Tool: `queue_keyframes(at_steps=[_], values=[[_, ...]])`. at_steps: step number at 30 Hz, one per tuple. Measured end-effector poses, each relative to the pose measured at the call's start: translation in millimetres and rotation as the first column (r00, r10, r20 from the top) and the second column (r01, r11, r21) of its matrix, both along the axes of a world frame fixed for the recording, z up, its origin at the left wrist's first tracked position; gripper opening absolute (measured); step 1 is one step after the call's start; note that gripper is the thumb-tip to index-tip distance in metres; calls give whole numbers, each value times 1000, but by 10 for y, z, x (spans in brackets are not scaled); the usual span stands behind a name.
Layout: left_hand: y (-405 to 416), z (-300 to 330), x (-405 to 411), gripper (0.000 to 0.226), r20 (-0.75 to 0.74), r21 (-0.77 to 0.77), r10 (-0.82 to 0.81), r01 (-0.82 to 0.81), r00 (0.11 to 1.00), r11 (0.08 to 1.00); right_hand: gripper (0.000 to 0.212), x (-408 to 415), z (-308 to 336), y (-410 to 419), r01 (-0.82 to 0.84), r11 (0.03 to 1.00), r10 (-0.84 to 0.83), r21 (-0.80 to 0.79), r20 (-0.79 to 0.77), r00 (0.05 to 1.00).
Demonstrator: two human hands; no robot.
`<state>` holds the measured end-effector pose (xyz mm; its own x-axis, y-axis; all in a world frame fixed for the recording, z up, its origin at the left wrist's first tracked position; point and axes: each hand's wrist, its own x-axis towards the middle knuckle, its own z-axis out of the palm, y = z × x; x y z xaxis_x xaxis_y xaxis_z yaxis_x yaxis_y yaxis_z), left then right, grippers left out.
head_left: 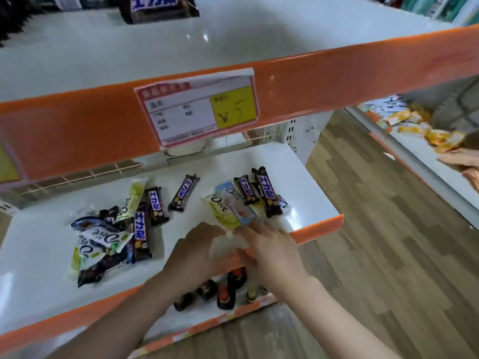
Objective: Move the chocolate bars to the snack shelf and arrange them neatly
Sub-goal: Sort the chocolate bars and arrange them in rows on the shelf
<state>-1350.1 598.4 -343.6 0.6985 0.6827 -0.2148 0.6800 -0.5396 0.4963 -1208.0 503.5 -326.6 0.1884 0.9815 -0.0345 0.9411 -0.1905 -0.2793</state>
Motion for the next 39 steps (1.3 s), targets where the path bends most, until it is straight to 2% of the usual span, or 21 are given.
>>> queue_keyframes(at_steps=[4,7,11,16,18,22,26,29,32,36,39], values=[[298,-250,366,47,58,2,-7,7,998,1000,53,245,-231,264,27,1000,-27,15,46,999],[488,-393,607,44,43,100,-28,23,999,995,40,403,-341,404,91,995,-93,33,75,993],[680,-523,880,55,14,174,-3,1,1000,985,41,546,-504,583,152,988,-151,6,149,977],[803,-674,975,64,-104,420,-193,219,976,881,40,572,-621,712,220,975,-215,-18,148,965],[804,-708,961,60,-132,435,-219,256,967,863,39,562,-633,712,200,980,-195,-28,128,973],[748,-677,843,54,-92,477,-233,248,968,843,40,554,-651,668,145,989,-143,-13,97,985],[709,-656,739,59,-130,524,-246,277,960,806,38,533,-647,635,97,995,-98,12,82,992],[723,-637,790,62,-194,507,-212,283,958,814,32,494,-628,615,68,996,-72,52,80,994],[741,-607,834,61,-241,524,-225,322,944,789,19,460,-620,588,87,974,-101,208,60,993],[726,-553,842,55,-260,628,-282,383,924,677,15,408,-588,565,142,966,-168,216,103,980],[747,-602,822,51,-354,545,-277,438,893,715,19,350,-594,558,197,958,-235,209,178,956]])
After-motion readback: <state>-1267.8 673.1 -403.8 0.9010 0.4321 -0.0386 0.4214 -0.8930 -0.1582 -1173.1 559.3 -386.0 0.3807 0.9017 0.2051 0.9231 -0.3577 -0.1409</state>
